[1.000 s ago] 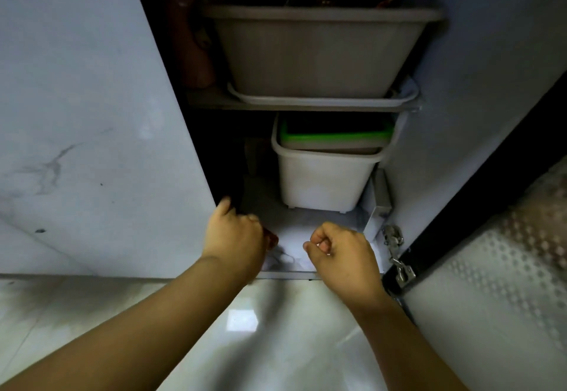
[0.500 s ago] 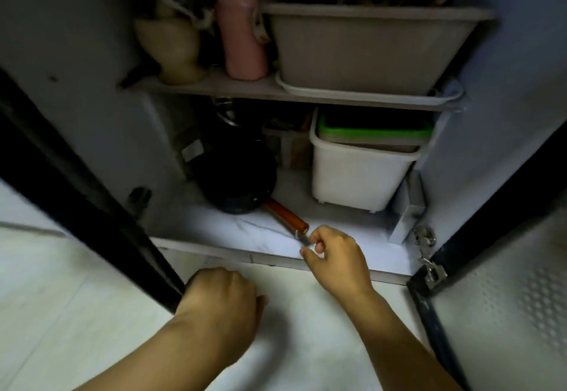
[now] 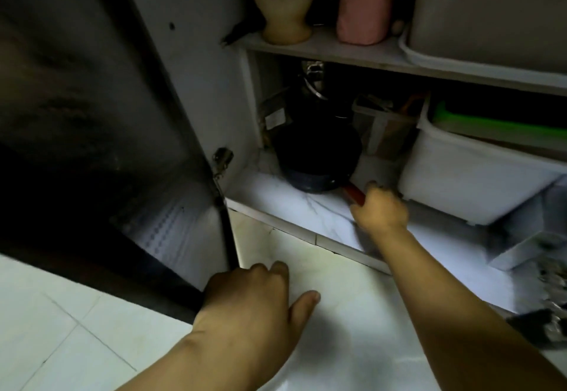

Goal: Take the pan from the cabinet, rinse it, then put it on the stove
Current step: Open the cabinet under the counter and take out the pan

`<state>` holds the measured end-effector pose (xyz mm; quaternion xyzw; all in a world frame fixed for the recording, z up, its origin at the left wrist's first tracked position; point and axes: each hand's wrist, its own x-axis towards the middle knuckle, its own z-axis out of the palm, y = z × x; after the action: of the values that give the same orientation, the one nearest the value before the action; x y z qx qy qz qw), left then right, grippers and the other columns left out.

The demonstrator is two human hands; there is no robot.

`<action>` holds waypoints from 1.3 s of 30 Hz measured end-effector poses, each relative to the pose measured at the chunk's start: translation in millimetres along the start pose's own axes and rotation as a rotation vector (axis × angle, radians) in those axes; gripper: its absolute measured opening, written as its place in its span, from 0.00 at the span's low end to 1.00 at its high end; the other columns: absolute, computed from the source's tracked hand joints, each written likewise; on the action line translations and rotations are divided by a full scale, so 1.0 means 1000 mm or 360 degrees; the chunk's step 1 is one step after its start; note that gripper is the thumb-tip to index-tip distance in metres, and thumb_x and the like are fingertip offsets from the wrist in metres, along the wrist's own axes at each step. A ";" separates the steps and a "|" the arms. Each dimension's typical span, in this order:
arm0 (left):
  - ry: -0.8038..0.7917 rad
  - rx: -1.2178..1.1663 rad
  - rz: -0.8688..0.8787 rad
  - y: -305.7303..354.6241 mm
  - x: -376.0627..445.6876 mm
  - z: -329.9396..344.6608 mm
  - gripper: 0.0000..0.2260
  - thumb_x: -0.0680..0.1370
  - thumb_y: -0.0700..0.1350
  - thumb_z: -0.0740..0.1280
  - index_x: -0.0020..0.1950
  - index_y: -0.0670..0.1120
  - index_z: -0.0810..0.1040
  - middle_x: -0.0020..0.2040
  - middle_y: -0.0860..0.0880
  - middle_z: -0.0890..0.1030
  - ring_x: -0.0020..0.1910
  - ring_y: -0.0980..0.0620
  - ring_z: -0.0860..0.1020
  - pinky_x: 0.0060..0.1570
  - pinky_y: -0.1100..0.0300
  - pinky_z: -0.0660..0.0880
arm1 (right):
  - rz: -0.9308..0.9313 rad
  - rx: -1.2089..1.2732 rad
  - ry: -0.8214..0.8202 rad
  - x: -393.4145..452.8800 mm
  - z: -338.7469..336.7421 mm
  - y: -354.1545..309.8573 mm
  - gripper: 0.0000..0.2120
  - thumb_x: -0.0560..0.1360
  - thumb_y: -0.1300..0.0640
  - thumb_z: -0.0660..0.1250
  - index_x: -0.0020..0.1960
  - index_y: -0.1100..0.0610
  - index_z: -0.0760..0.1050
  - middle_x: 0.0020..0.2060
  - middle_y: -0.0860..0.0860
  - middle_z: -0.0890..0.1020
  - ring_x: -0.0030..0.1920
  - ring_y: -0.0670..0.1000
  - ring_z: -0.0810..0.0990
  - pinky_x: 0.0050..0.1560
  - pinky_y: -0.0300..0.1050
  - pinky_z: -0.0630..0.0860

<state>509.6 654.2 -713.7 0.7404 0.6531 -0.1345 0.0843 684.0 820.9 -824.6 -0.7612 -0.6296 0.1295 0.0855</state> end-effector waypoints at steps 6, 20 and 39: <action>-0.0006 -0.0055 -0.0054 -0.001 0.001 0.001 0.25 0.75 0.68 0.48 0.60 0.52 0.67 0.57 0.49 0.77 0.57 0.45 0.77 0.46 0.54 0.67 | 0.0082 0.0018 -0.0270 0.024 0.012 0.002 0.16 0.75 0.55 0.62 0.60 0.63 0.72 0.60 0.62 0.77 0.59 0.62 0.76 0.55 0.47 0.72; 0.0194 0.0177 0.0078 -0.002 -0.003 0.007 0.25 0.76 0.67 0.50 0.59 0.50 0.71 0.35 0.50 0.76 0.49 0.48 0.81 0.38 0.57 0.68 | 0.0234 0.0372 -0.0211 -0.104 -0.017 0.042 0.13 0.72 0.46 0.66 0.49 0.55 0.77 0.44 0.55 0.80 0.47 0.61 0.79 0.43 0.45 0.70; 0.0519 0.0050 0.0241 0.032 -0.014 -0.015 0.20 0.76 0.64 0.55 0.52 0.50 0.76 0.44 0.49 0.81 0.45 0.47 0.80 0.37 0.58 0.68 | 0.0424 0.0560 0.0007 -0.261 -0.122 0.095 0.12 0.71 0.44 0.67 0.49 0.50 0.76 0.43 0.51 0.81 0.45 0.56 0.80 0.43 0.45 0.72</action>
<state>541.4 641.1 -696.6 0.8007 0.5984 -0.0161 -0.0244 764.5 550.2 -713.1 -0.8113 -0.4910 0.2459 0.2005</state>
